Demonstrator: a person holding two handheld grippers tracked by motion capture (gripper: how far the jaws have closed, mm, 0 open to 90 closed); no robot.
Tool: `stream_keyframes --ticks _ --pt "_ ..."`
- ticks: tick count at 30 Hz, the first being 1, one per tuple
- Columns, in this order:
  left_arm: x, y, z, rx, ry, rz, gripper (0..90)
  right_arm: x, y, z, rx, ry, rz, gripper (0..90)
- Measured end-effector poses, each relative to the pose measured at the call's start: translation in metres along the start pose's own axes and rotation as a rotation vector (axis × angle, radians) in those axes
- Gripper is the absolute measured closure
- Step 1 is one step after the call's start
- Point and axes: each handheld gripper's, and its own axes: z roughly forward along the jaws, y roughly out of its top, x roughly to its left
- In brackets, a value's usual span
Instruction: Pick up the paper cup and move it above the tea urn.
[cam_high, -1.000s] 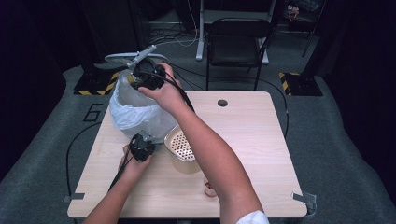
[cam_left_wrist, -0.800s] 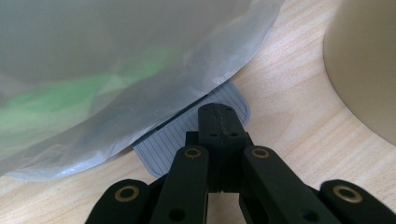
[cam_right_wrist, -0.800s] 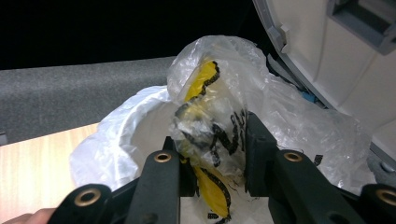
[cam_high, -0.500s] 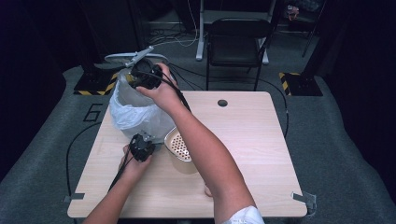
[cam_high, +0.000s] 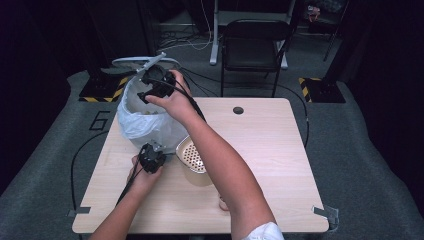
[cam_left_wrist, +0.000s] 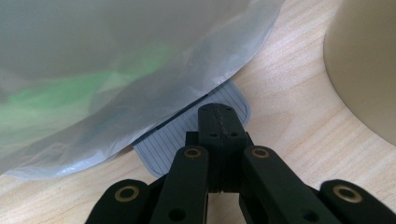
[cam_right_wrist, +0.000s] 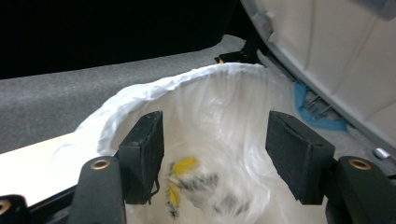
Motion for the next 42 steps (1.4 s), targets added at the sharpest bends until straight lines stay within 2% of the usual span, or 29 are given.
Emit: stream_keyframes --ticks 8,11,12,17,18,20,30,34,35,36,37,39,40,42 --pt "0.002 0.0 -0.001 0.009 -0.008 0.01 90.0 0.005 -0.008 -0.012 0.014 0.016 -0.01 39.5" --pt "0.001 0.0 -0.001 0.01 0.006 -0.004 90.0 0.006 -0.011 -0.021 0.007 0.022 -0.017 39.7" --pt "0.001 0.0 -0.001 0.016 0.001 0.008 90.0 0.006 -0.012 -0.024 0.007 0.024 -0.014 39.7" --pt "0.001 0.0 -0.001 0.017 0.006 0.016 90.0 0.008 -0.02 -0.043 0.016 0.011 -0.015 39.3" --pt "0.0 0.0 -0.001 0.002 0.001 0.005 90.0 0.008 -0.023 -0.047 0.013 0.008 -0.023 39.2" --pt "0.002 0.0 -0.002 0.021 0.001 0.017 90.0 0.009 -0.028 -0.055 0.019 0.011 -0.019 39.1" --pt "0.002 0.0 -0.001 0.013 0.01 0.018 90.0 0.008 -0.066 -0.093 0.013 0.008 0.004 35.6" --pt "0.002 0.0 -0.002 0.019 0.003 0.017 90.0 0.011 -0.084 -0.108 -0.017 0.013 0.023 33.1" --pt "0.003 0.0 -0.001 0.006 -0.001 0.031 90.0 0.012 -0.087 -0.111 -0.021 0.01 0.027 32.6" --pt "0.004 0.0 -0.002 0.025 0.004 0.04 90.0 0.014 -0.093 -0.115 -0.021 0.013 0.033 32.5" --pt "-0.002 -0.001 0.002 -0.026 0.013 -0.044 90.0 0.015 -0.099 -0.119 -0.02 0.026 0.036 32.2" --pt "-0.002 -0.001 0.002 -0.026 0.014 -0.045 90.0 0.018 -0.108 -0.123 -0.021 0.026 0.041 31.1" --pt "0.002 0.0 -0.001 0.008 0.0 0.013 90.0 0.02 -0.113 -0.125 -0.017 0.017 0.038 29.6" --pt "0.0 -0.001 -0.001 -0.003 -0.001 -0.008 90.0 0.023 -0.124 -0.13 -0.026 0.014 0.047 28.0"
